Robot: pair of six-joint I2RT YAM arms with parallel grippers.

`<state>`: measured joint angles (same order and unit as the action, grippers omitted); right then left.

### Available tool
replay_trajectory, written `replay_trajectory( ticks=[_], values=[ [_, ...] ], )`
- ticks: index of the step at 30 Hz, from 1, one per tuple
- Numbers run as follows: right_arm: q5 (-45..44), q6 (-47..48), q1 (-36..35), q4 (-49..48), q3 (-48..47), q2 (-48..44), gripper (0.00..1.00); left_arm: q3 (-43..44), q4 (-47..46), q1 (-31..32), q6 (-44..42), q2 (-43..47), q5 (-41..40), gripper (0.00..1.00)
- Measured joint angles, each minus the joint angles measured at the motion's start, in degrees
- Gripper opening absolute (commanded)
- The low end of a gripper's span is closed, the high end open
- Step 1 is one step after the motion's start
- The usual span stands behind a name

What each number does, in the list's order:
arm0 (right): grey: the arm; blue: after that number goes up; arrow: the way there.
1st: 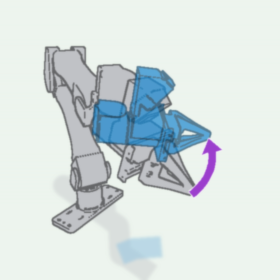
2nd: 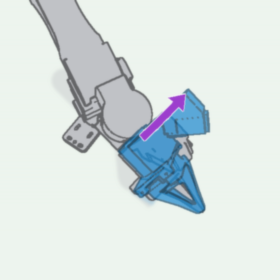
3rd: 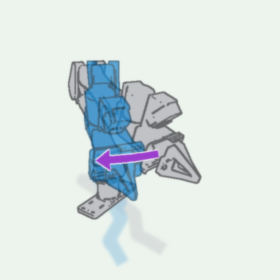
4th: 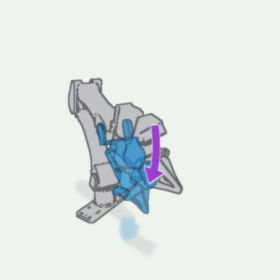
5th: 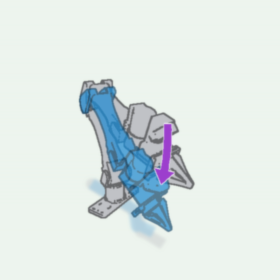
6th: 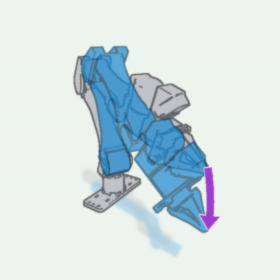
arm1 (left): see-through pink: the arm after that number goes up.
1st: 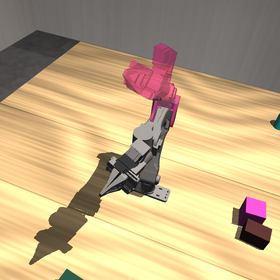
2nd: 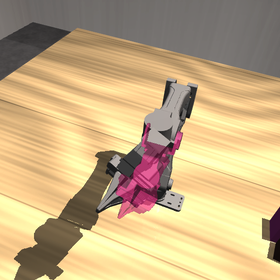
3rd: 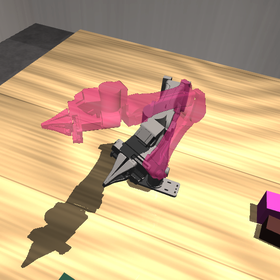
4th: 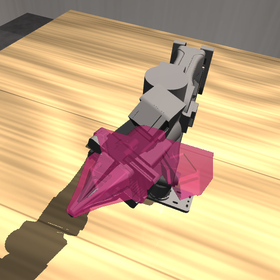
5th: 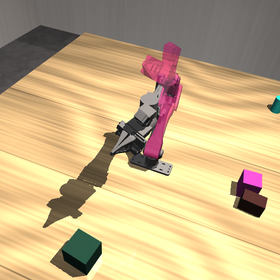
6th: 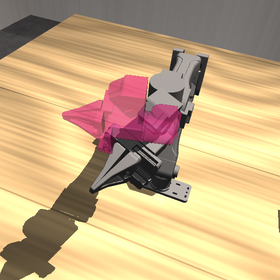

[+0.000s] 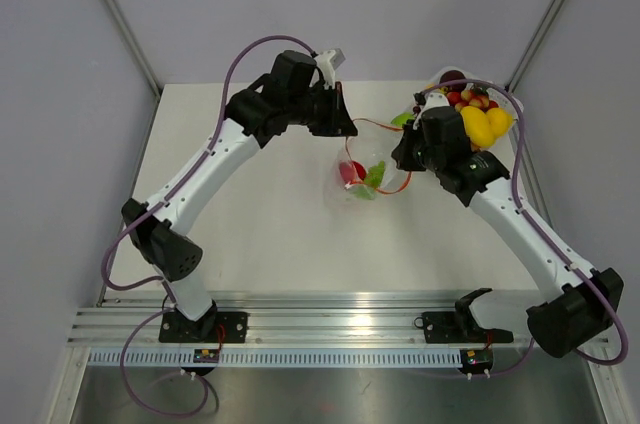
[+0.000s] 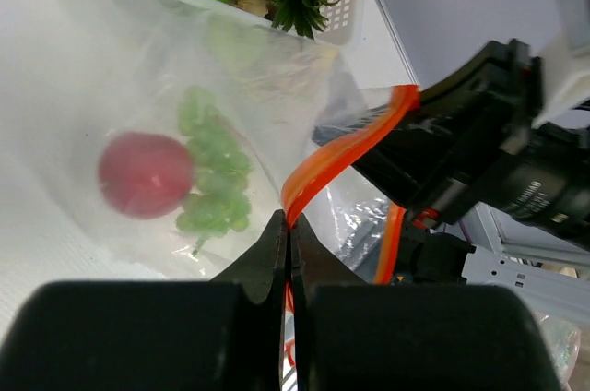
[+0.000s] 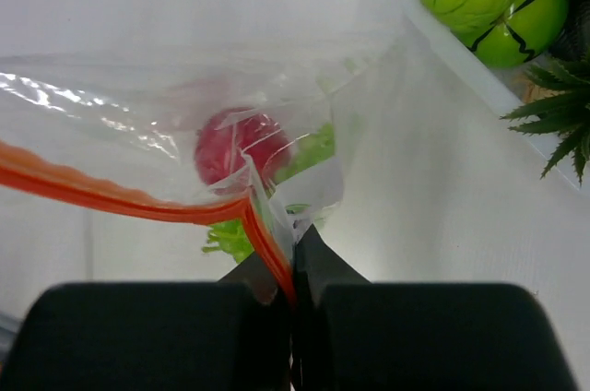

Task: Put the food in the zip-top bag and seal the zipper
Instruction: Adjust the zipper food storage bag at the center of the board, then pick up the fake fruit from the bin.

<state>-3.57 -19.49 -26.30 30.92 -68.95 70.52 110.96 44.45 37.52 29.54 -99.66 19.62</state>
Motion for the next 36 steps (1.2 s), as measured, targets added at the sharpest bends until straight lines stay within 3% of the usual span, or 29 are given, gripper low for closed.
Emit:
replay_trajectory(
  ticks=[2,3,4,5,7,11,18,21,27,36],
  values=[
    [0.24,-0.07,0.00,-0.81,1.01,1.16,0.14,-0.13,-0.11,0.07,-0.09,0.33,-0.35,0.00],
    [0.37,-0.20,0.00,-1.20,1.77,1.70,0.24,-0.81,-0.52,0.09,-0.11,0.26,-0.42,0.00],
    [0.72,-0.37,0.00,-1.31,2.62,2.23,0.45,-1.68,-0.44,0.07,-0.11,0.07,-0.52,0.00],
    [1.16,-0.76,0.00,-1.18,3.34,2.71,0.55,-2.62,-0.35,0.07,-0.11,-0.26,-0.61,0.00],
    [1.22,-0.37,0.00,-0.50,3.69,3.80,0.66,-4.57,-0.02,0.07,-0.17,-1.09,-0.81,0.00],
    [-0.48,0.31,0.00,0.68,3.48,4.39,0.73,-6.51,1.27,0.04,-0.79,-2.56,-1.51,0.00],
    [-4.20,0.90,2.25,0.68,1.66,3.96,0.76,-6.54,2.03,0.04,-1.75,-2.51,-2.12,0.00],
    [-3.89,1.09,5.11,0.52,0.57,4.44,0.84,-6.56,2.03,0.07,-2.23,-2.51,-2.12,0.00],
    [-3.78,2.23,8.90,0.26,-6.10,11.98,0.94,-6.56,2.19,-0.02,-2.75,-2.51,-2.29,0.00],
    [-2.80,2.32,12.39,0.20,-7.61,18.03,0.97,-8.57,2.56,-0.48,-3.63,-1.31,-2.54,0.00]
  ],
)
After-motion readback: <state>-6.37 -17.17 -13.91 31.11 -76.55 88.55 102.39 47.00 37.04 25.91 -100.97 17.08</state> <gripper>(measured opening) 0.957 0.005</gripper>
